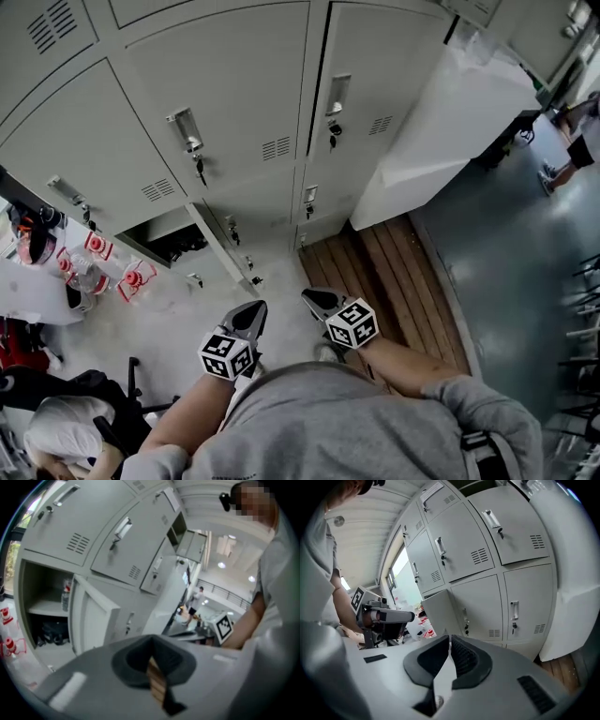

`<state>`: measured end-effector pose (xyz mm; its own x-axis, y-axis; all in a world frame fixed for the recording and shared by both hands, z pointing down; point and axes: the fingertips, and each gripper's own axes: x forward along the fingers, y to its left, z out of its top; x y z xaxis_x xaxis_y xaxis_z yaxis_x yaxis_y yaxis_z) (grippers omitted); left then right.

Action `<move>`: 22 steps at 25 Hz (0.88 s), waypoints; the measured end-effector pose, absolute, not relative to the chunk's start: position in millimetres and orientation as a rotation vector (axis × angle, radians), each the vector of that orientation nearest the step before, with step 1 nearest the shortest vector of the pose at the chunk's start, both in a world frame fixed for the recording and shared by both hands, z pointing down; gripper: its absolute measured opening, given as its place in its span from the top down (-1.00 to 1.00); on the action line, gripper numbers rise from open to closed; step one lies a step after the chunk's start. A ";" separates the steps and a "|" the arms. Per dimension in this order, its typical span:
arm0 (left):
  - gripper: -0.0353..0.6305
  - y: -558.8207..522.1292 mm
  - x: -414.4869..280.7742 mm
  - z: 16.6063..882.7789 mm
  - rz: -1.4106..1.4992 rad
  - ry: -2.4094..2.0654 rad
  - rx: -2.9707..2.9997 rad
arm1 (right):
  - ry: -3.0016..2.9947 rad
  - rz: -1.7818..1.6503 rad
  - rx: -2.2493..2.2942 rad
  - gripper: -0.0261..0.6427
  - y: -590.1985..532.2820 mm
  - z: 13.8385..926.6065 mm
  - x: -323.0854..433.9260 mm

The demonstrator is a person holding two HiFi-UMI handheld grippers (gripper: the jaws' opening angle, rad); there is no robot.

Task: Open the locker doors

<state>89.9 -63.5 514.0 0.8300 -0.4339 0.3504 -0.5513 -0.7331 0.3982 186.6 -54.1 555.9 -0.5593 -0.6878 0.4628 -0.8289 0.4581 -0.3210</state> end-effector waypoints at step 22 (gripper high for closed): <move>0.88 -66.5 138.6 475.4 0.328 -0.872 2.546 | -2.520 0.737 1.293 0.86 -37.9 535.2 265.6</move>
